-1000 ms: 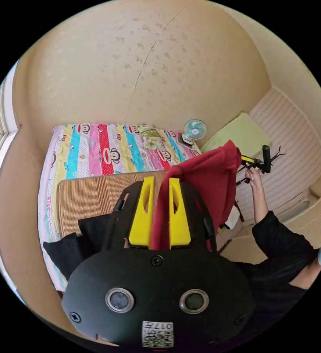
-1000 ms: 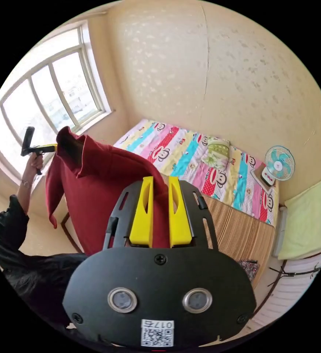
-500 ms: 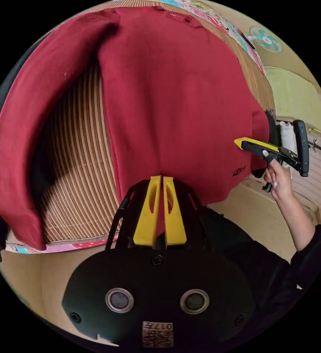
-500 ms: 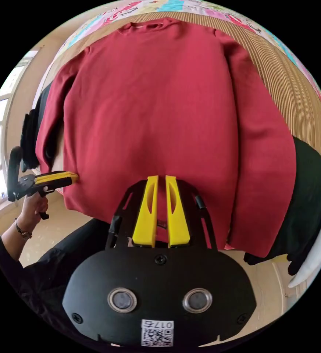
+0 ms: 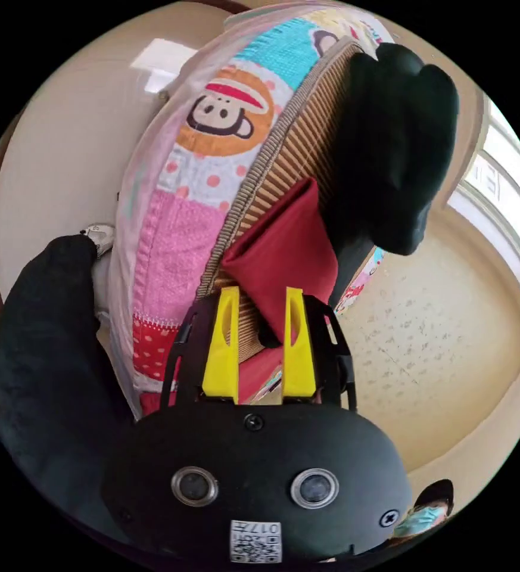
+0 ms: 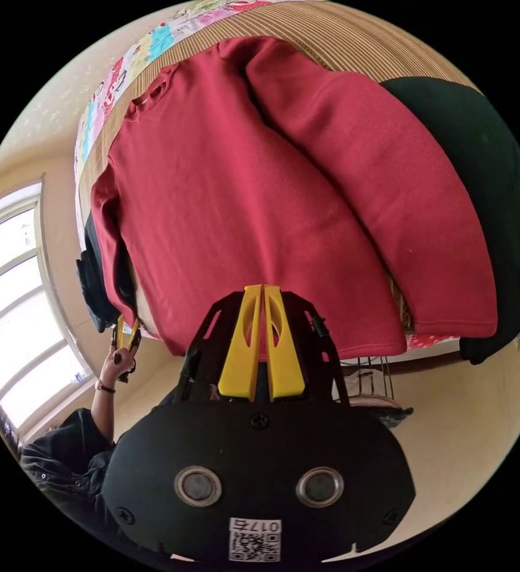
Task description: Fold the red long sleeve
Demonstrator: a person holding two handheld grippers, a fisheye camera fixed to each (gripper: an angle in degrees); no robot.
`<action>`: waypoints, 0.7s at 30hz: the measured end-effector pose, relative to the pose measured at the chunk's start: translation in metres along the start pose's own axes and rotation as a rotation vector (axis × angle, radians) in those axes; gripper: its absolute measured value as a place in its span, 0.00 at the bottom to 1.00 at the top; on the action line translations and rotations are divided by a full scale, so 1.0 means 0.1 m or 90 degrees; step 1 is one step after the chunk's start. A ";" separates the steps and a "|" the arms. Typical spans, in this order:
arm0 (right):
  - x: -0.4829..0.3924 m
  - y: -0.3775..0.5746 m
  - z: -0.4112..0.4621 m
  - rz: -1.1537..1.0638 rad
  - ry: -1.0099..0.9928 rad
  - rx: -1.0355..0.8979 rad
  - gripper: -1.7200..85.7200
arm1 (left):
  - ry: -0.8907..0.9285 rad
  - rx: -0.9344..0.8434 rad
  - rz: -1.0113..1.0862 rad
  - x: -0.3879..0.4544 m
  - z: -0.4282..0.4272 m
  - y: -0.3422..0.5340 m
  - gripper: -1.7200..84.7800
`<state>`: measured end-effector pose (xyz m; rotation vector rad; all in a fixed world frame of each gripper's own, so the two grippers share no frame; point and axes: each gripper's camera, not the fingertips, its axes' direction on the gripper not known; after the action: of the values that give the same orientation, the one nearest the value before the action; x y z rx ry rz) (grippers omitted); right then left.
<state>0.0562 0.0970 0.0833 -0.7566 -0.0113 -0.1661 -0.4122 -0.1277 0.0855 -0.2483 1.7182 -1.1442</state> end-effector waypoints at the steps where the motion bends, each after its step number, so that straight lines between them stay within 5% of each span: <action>1: 0.00 -0.01 -0.05 -0.015 0.010 -0.005 0.02 | 0.039 0.020 -0.040 -0.01 -0.01 -0.06 0.10; 5: 0.08 -0.01 -0.24 -0.052 0.034 -0.020 0.02 | 0.137 0.078 -0.029 0.35 -0.21 0.06 0.05; 12: 0.72 0.24 -0.82 -0.002 -0.025 0.026 0.03 | 0.129 0.130 0.563 2.67 -0.54 1.57 0.04; 16: 1.32 0.52 -1.15 0.095 -0.155 0.094 0.03 | 0.132 0.000 0.891 3.26 0.52 3.01 0.05; 21: 2.05 0.86 -1.33 0.207 -0.235 0.166 0.07 | 0.012 -0.249 0.995 2.50 2.39 4.26 0.08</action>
<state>0.2649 0.0370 -0.0578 -0.5115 -0.2545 0.2822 -0.1904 -0.1953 -0.4118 0.7752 1.4778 0.3396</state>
